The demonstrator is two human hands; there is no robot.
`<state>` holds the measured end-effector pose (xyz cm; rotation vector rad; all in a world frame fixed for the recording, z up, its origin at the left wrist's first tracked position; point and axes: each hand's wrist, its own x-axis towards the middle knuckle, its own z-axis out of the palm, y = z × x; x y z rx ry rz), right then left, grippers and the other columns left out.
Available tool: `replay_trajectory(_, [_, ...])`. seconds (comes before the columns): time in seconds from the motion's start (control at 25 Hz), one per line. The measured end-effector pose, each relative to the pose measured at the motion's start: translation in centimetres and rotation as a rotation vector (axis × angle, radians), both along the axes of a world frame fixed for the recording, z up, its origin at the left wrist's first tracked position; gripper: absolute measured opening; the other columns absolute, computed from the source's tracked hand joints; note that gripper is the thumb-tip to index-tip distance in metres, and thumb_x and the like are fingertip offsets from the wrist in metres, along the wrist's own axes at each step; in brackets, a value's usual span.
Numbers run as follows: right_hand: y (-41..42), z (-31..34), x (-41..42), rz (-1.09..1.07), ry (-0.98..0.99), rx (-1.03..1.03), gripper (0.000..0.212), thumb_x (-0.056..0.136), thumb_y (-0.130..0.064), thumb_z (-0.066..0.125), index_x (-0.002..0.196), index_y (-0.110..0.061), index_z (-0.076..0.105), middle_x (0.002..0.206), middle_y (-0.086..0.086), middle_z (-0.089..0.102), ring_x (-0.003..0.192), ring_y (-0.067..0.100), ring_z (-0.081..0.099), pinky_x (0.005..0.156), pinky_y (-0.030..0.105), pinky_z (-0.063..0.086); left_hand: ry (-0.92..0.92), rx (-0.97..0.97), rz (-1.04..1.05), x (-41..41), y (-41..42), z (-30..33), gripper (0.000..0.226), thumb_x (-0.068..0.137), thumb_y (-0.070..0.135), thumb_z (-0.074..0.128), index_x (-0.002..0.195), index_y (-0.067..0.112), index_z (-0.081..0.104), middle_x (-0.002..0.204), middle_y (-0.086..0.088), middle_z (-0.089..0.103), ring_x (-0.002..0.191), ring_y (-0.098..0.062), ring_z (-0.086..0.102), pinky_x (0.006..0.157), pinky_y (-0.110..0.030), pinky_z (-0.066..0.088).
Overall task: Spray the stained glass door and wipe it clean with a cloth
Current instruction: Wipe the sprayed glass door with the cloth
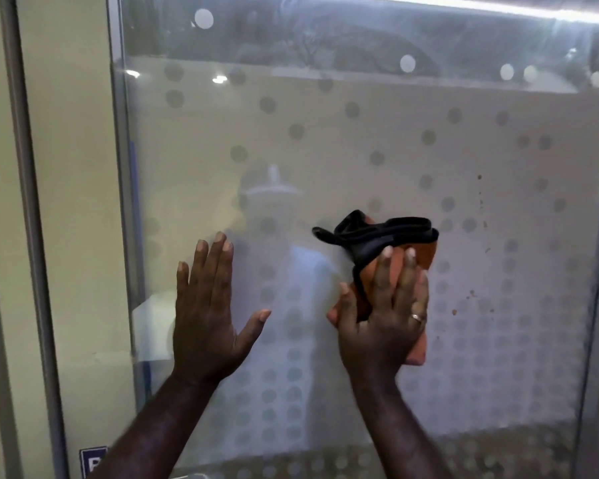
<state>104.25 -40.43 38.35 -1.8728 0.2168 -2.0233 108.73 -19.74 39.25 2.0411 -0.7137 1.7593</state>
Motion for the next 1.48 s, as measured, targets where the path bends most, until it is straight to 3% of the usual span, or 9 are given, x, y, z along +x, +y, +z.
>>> replay_trajectory(0.2, [0.9, 1.7, 0.7, 0.032, -0.041, -0.446, 0.058, 0.086, -0.017, 0.066, 0.14, -0.026, 0.049, 0.151, 0.008, 0.039, 0.137, 0.041, 0.038, 0.103, 0.054, 0.039, 0.005, -0.006, 0.016, 0.1, -1.0, 0.0, 0.085, 0.096, 0.066, 0.028, 0.159, 0.014, 0.004, 0.167, -0.005, 0.009, 0.156, -0.024, 0.004, 0.127, -0.042, 0.0])
replay_trajectory(0.32, [-0.3, 5.4, 0.9, -0.022, -0.047, -0.602, 0.063, 0.086, -0.017, 0.059, 0.145, -0.031, 0.041, 0.153, 0.006, 0.038, 0.134, 0.037, 0.043, 0.099, 0.05, 0.042, 0.015, -0.052, 0.029, 0.2, -1.3, 0.0, 0.087, 0.096, 0.067, 0.027, 0.159, 0.011, 0.004, 0.167, -0.008, 0.013, 0.156, -0.023, 0.004, 0.127, -0.042, 0.001])
replay_trajectory(0.52, [-5.7, 10.6, 0.3, -0.127, -0.104, -0.492, 0.056, 0.089, -0.018, 0.057, 0.142, -0.03, 0.045, 0.148, 0.01, 0.046, 0.119, 0.04, 0.052, 0.097, 0.049, 0.044, 0.003, -0.058, 0.041, 0.1, -1.4, 0.1, 0.087, 0.097, 0.066, 0.024, 0.158, 0.007, 0.008, 0.168, -0.003, 0.008, 0.156, -0.022, 0.004, 0.127, -0.041, -0.001])
replay_trajectory(0.76, [-13.5, 7.4, -1.6, -0.074, -0.076, 0.189, 0.056, 0.092, -0.013, 0.053, 0.144, -0.028, 0.042, 0.15, 0.01, 0.042, 0.125, 0.04, 0.047, 0.103, 0.049, 0.041, -0.003, -0.039, 0.084, 0.3, -1.4, 0.2, 0.087, 0.096, 0.066, 0.026, 0.159, 0.01, 0.007, 0.168, -0.001, 0.006, 0.156, -0.022, 0.004, 0.127, -0.042, 0.0])
replay_trajectory(0.84, [-11.5, 4.9, -1.4, -0.06, -0.081, 0.145, 0.057, 0.089, -0.007, 0.058, 0.143, -0.023, 0.045, 0.148, 0.014, 0.044, 0.123, 0.041, 0.049, 0.103, 0.049, 0.039, -0.019, -0.026, 0.094, 0.1, -2.1, 0.4, 0.086, 0.096, 0.065, 0.028, 0.159, 0.01, 0.008, 0.167, -0.002, 0.009, 0.156, -0.023, 0.005, 0.127, -0.043, 0.001])
replay_trajectory(0.96, [-6.6, 3.3, -0.9, -0.054, -0.035, -0.154, 0.059, 0.084, -0.006, 0.06, 0.14, -0.021, 0.048, 0.146, 0.016, 0.046, 0.12, 0.041, 0.052, 0.096, 0.049, 0.043, -0.054, 0.026, 0.079, -0.2, -3.7, 0.7, 0.085, 0.097, 0.064, 0.03, 0.158, 0.008, 0.01, 0.165, -0.008, 0.016, 0.156, -0.024, 0.007, 0.126, -0.046, 0.004])
replay_trajectory(1.12, [-5.5, 7.7, -0.7, -0.127, -0.069, -0.474, 0.047, 0.093, -0.012, 0.053, 0.138, -0.026, 0.052, 0.142, 0.014, 0.052, 0.113, 0.039, 0.059, 0.085, 0.047, 0.05, -0.056, 0.032, 0.086, -0.2, -4.2, 1.0, 0.084, 0.098, 0.063, 0.03, 0.157, 0.007, 0.012, 0.164, -0.013, 0.02, 0.156, -0.022, 0.006, 0.126, -0.045, 0.004])
replay_trajectory(1.32, [-15.5, 13.1, -1.2, -0.158, -0.121, -0.127, 0.055, 0.089, -0.015, 0.053, 0.142, -0.03, 0.046, 0.143, 0.01, 0.051, 0.114, 0.039, 0.054, 0.092, 0.044, 0.047, -0.073, 0.026, 0.054, -0.1, -4.1, 0.7, 0.081, 0.098, 0.061, 0.031, 0.158, 0.01, 0.011, 0.163, -0.013, 0.022, 0.156, -0.023, 0.008, 0.126, -0.045, 0.005])
replay_trajectory(1.48, [-21.1, 7.1, -1.6, -0.13, -0.102, 0.192, 0.059, 0.089, -0.017, 0.044, 0.146, -0.033, 0.037, 0.149, 0.007, 0.043, 0.125, 0.036, 0.045, 0.102, 0.04, 0.037, -0.075, -0.003, 0.032, -0.5, -4.3, 0.7, 0.083, 0.099, 0.061, 0.031, 0.155, 0.002, 0.018, 0.16, -0.017, 0.027, 0.154, -0.022, 0.009, 0.126, -0.044, 0.003])
